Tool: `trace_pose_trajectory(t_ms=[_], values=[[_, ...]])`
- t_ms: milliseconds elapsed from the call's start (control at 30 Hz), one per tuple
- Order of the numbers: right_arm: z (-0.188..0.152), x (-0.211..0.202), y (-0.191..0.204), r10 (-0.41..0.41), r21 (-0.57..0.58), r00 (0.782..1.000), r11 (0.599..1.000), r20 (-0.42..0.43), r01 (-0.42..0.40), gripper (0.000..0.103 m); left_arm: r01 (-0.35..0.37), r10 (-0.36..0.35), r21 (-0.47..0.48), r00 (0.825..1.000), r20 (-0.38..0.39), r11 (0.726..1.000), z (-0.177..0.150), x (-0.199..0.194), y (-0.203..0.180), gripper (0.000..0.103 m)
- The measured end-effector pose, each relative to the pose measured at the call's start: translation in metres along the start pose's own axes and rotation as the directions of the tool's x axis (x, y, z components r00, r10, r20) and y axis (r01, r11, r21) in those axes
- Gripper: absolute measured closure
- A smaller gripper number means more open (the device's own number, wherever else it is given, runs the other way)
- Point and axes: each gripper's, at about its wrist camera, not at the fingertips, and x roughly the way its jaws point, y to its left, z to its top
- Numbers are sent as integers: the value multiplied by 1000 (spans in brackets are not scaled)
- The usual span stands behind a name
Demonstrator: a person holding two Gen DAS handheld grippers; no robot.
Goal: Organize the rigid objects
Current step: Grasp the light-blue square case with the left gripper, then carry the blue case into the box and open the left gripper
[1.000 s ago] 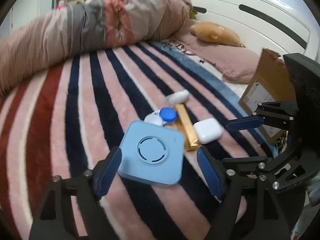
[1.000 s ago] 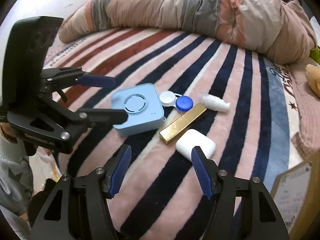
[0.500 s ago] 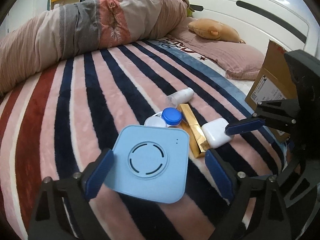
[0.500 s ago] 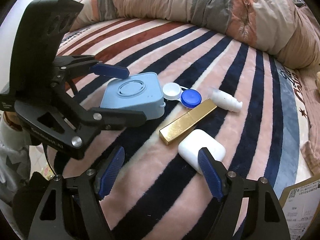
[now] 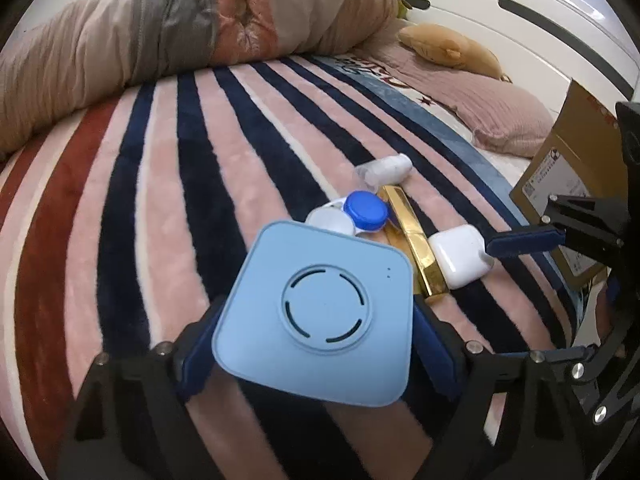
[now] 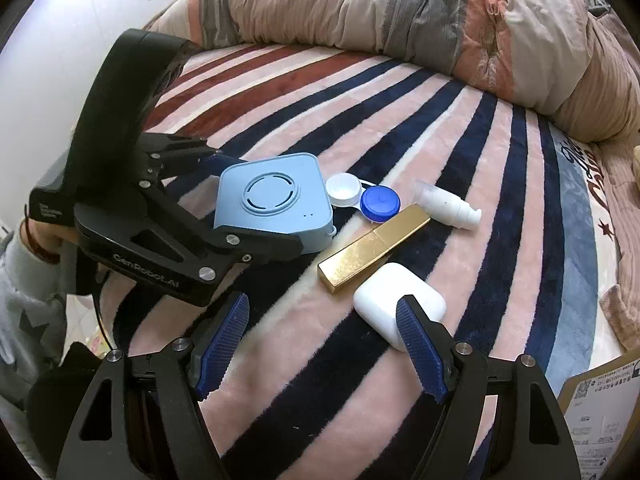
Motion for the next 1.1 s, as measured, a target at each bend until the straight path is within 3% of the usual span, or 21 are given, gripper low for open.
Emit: trace_pose_trajectory(t_ms=[267,367,467,700,833,967,1100], values=[[-1,-31,18,51,-31,996,998,75,-49,29,91,-92,27,993,75,996,9,-60,-29,20],[-2,-59,27,127,-20,979,992,157,-125,21,143,-146,40,985,93,989,13,-86,-47,20],[-5,-85,32,145,-10,964,989,224,-146,20,174,-181,68,977,114,982,18,-113,-73,20],[-22,-160,39,13,-12,921,1000,388,-9,21,190,-214,169,967,137,967,38,-151,-143,22],[-38,-196,19,-32,42,903,999,428,15,22,199,-234,235,963,131,952,58,-155,-188,22],[-60,-225,-13,-100,91,885,994,454,66,22,220,-264,310,959,106,925,83,-141,-236,22],[-82,-240,-59,-156,174,892,981,424,89,22,277,-304,345,952,26,897,112,-106,-276,22]])
